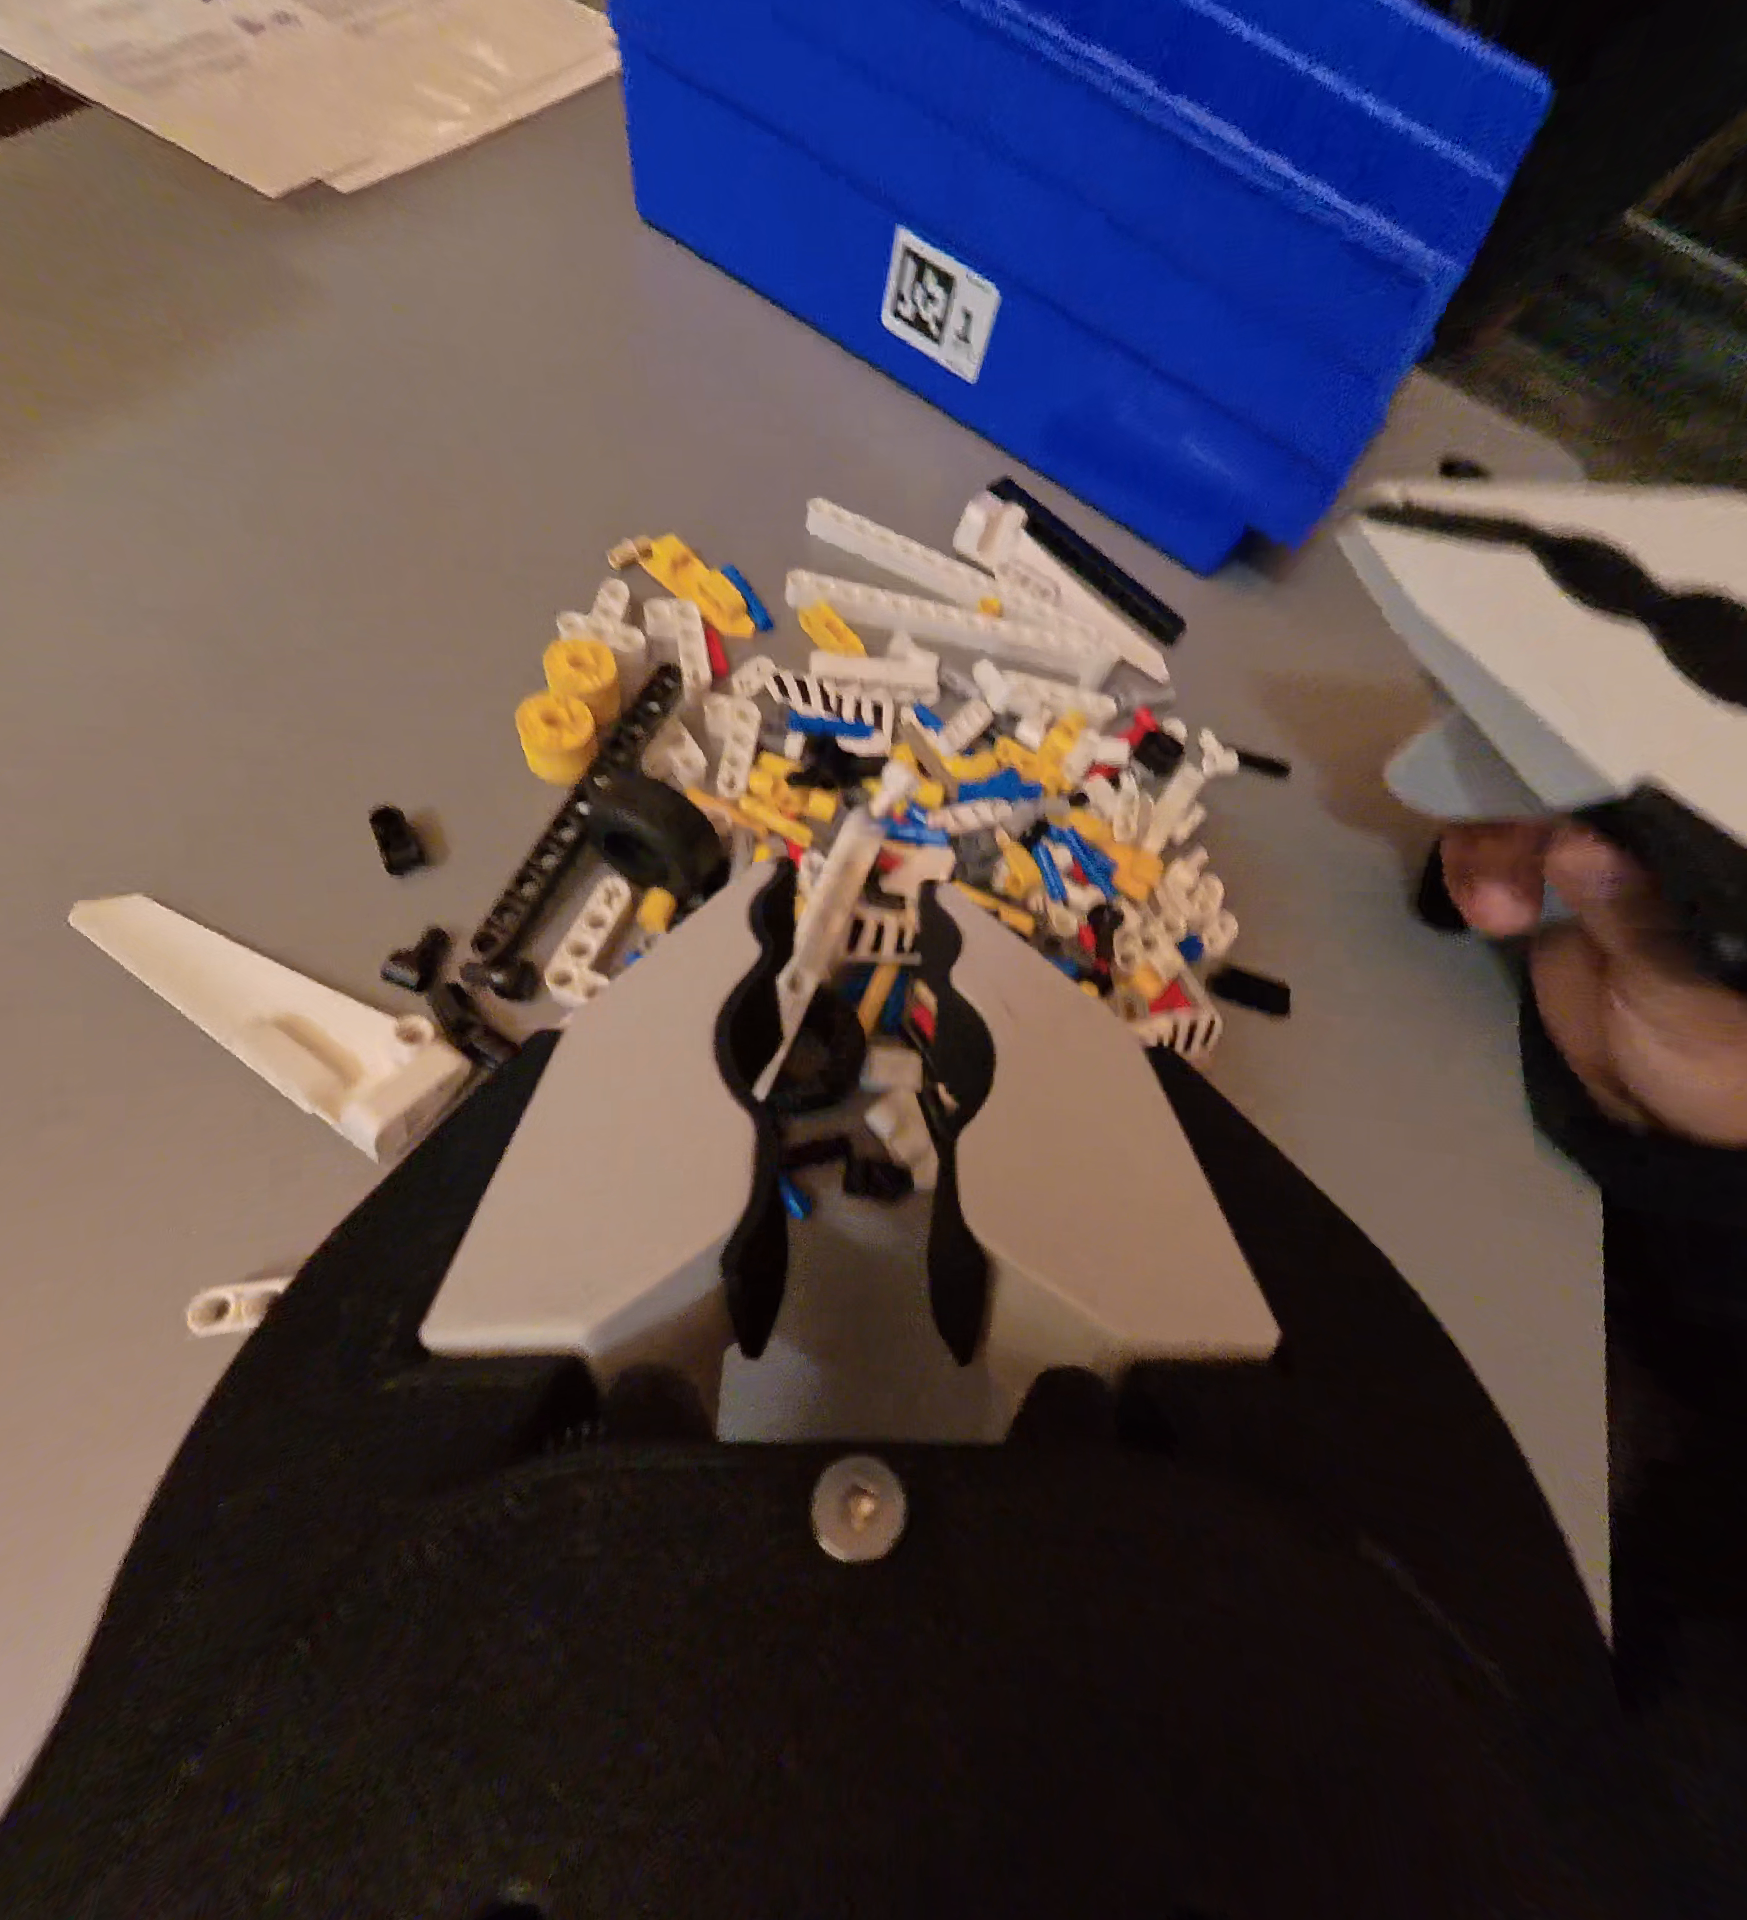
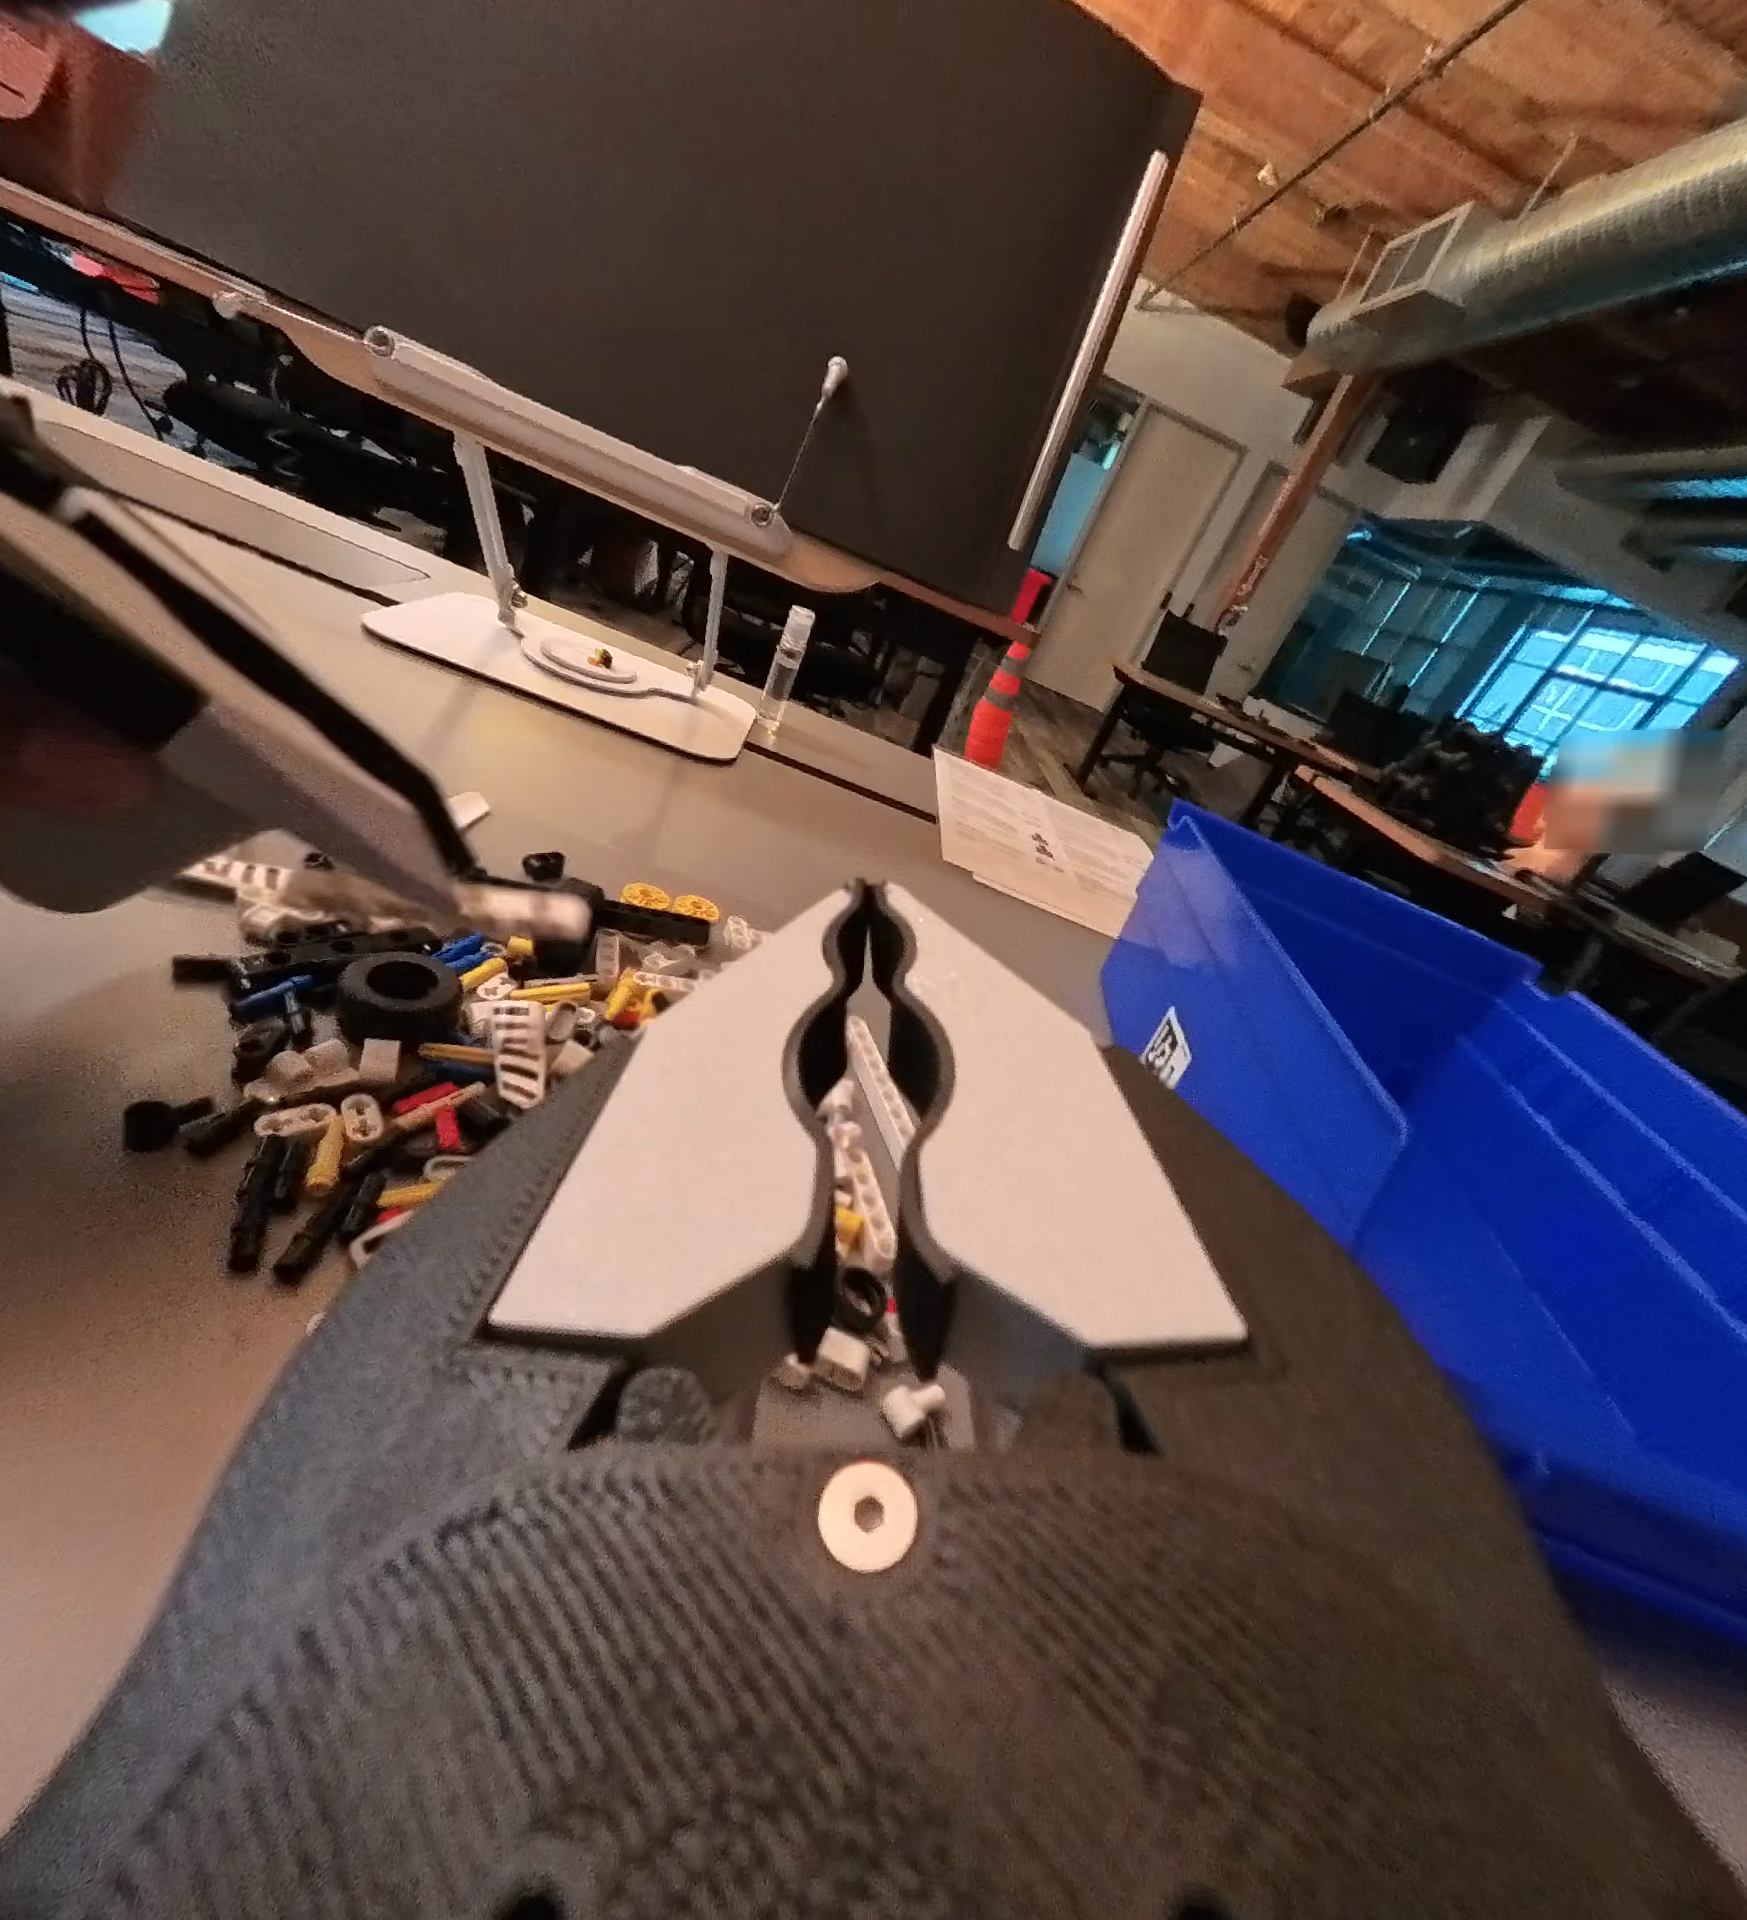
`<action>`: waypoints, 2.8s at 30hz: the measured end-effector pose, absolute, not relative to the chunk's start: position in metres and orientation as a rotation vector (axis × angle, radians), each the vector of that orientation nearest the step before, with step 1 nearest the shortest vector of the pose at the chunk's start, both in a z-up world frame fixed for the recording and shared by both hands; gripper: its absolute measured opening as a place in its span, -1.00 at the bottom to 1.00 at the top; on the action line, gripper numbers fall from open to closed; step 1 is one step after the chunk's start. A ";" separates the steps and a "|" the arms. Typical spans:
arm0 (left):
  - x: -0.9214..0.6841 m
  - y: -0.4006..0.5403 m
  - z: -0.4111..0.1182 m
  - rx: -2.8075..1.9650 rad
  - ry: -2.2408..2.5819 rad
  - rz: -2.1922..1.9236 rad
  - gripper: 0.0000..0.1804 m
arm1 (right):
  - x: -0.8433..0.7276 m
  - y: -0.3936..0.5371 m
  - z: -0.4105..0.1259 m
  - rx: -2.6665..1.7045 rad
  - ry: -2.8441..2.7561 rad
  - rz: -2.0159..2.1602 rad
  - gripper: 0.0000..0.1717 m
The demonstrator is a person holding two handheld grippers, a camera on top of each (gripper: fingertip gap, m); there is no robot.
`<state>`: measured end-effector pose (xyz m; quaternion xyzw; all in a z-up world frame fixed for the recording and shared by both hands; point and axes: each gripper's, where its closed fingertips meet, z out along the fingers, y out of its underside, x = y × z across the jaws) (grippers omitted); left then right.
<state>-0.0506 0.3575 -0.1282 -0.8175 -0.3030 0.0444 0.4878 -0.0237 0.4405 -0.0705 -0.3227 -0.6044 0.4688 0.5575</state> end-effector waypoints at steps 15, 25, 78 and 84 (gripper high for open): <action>-0.048 0.094 -0.026 -1.525 -0.982 0.547 -0.72 | -0.020 0.436 -0.072 -0.738 -1.442 1.083 -0.99; -0.023 0.017 -0.082 -1.498 -1.146 0.548 -0.70 | 0.000 0.265 -0.057 -0.643 -1.787 1.627 -0.74; -0.004 0.043 -0.105 -1.592 -0.906 0.424 -0.73 | -0.015 0.073 -0.148 -0.546 -2.736 1.594 -0.37; -0.001 0.053 -0.105 -1.633 -0.853 0.460 -0.46 | 0.002 0.073 -0.143 -0.584 -2.877 1.683 -0.33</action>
